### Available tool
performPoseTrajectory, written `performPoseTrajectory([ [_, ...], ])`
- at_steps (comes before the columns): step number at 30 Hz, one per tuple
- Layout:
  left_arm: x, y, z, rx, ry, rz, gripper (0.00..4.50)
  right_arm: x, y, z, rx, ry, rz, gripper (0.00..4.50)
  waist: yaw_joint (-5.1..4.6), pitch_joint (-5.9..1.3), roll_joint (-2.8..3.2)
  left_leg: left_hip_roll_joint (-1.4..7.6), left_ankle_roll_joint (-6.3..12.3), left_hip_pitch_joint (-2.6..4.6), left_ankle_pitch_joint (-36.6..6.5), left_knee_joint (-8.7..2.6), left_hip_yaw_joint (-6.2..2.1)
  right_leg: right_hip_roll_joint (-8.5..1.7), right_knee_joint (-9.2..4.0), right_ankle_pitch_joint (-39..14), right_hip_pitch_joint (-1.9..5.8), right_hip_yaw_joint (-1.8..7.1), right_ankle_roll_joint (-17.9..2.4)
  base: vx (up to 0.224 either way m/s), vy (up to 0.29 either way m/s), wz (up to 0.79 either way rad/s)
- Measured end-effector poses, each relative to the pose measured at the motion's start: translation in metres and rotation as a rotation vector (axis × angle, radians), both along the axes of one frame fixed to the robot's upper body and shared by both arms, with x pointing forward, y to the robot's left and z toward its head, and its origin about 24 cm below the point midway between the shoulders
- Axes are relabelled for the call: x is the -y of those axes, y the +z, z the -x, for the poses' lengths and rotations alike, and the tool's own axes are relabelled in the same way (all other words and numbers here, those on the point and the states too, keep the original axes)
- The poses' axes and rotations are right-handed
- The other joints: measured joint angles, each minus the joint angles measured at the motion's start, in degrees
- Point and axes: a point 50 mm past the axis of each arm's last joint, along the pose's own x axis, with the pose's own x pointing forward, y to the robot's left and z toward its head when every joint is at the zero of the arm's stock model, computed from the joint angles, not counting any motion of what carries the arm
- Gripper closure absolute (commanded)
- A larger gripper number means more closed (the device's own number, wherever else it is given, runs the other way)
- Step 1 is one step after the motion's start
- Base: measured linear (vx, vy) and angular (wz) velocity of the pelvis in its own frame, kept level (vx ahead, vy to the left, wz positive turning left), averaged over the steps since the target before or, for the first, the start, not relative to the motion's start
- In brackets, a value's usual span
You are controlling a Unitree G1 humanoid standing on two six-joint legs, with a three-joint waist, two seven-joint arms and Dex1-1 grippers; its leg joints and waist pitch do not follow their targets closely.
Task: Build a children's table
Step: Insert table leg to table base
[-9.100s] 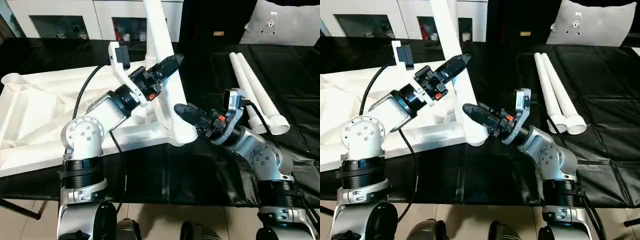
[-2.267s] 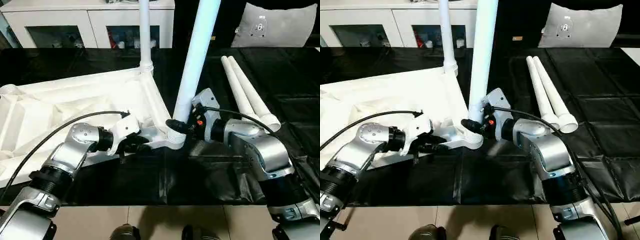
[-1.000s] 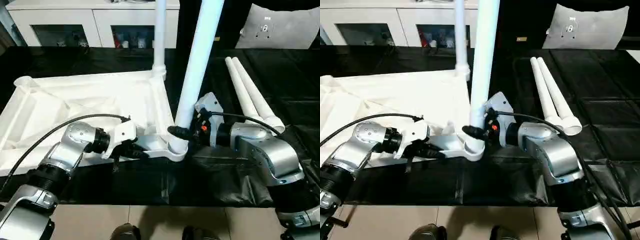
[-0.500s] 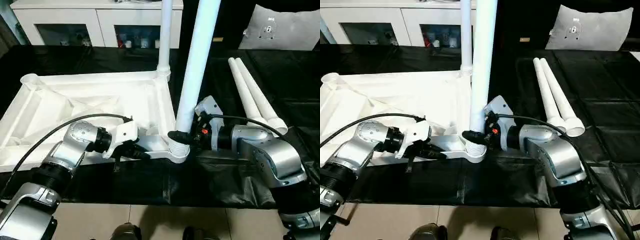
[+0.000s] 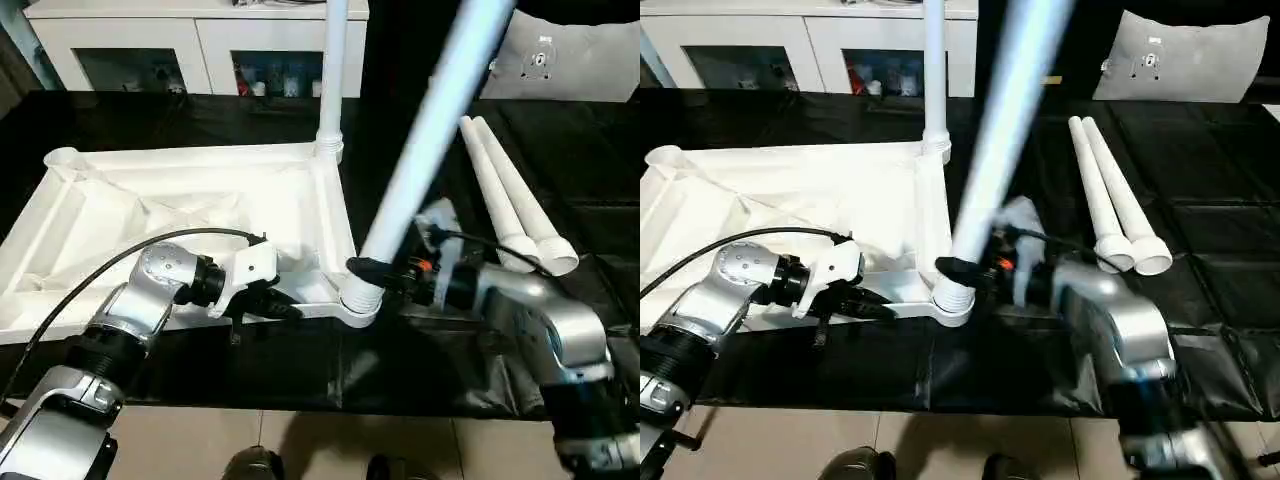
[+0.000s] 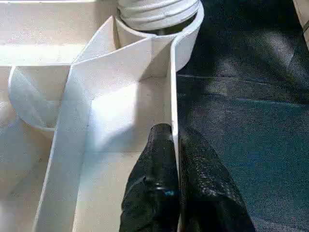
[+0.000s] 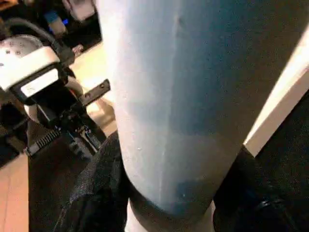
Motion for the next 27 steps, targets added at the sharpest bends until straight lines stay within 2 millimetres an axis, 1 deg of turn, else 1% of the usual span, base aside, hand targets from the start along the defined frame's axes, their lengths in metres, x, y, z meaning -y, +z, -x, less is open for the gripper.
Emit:
performPoseTrajectory([
  [3,0.000,-0.001,0.000,-0.004,0.005,0.003,4.50,0.003,-0.006,0.008,0.047,-0.016,-0.003,2.62,0.07,-0.11,0.18,-0.01,0.01,0.04,0.00,-0.02,0.00,-0.02,-0.03,-0.05,0.08,-0.01,0.09,0.000,0.000,0.00],
  [6,0.002,-0.002,0.000,-0.005,0.004,0.006,4.50,0.002,-0.007,0.012,0.099,-0.014,0.028,2.62,0.04,-0.16,0.33,-0.02,0.00,0.04,0.00,-0.02,0.00,-0.03,-0.04,-0.06,0.07,-0.01,0.09,0.000,0.000,0.00],
  [13,0.001,-0.003,0.000,-0.006,0.013,0.005,4.50,-0.007,0.000,0.014,0.268,0.087,0.200,2.62,-0.15,-0.27,0.56,-0.03,0.01,0.11,0.00,-0.01,-0.01,-0.03,-0.06,-0.06,0.16,-0.02,0.10,0.000,0.000,0.00],
  [15,0.001,-0.004,0.000,-0.005,0.016,0.003,4.50,-0.008,0.000,0.014,0.279,0.095,0.213,2.62,-0.19,-0.28,0.54,-0.03,0.01,0.12,0.00,-0.01,-0.01,-0.03,-0.06,-0.06,0.18,-0.02,0.10,0.000,0.000,0.00],
  [18,-0.001,-0.004,0.000,-0.003,0.017,-0.004,4.50,-0.011,0.002,0.010,0.293,0.123,0.227,2.62,-0.50,-0.28,0.55,-0.03,0.01,0.17,0.00,0.01,-0.01,-0.03,-0.10,-0.06,0.19,-0.03,0.11,0.000,0.000,0.00],
  [23,-0.003,-0.003,0.000,-0.001,0.018,-0.016,4.50,-0.015,0.002,0.003,0.285,0.184,0.243,2.62,-1.44,-0.29,0.52,-0.03,0.01,0.19,0.00,0.00,-0.07,-0.03,-0.35,-0.08,0.31,-0.16,0.12,0.000,0.000,0.00],
  [24,-0.003,-0.004,-0.001,-0.007,0.014,-0.015,4.50,-0.015,0.002,0.002,0.282,0.196,0.247,2.62,-1.59,-0.29,0.52,-0.03,0.01,0.19,0.00,-0.01,-0.11,-0.03,-0.45,-0.08,0.39,-0.21,0.12,0.000,0.000,0.00],
  [27,0.000,-0.005,-0.005,-0.014,-0.004,-0.016,4.50,-0.012,0.003,0.000,0.270,0.230,0.266,2.62,-1.67,-0.24,0.62,0.01,0.07,0.46,-0.04,-0.14,-0.29,-0.04,-1.13,-0.09,1.04,-0.55,0.15,0.000,0.000,0.00],
])
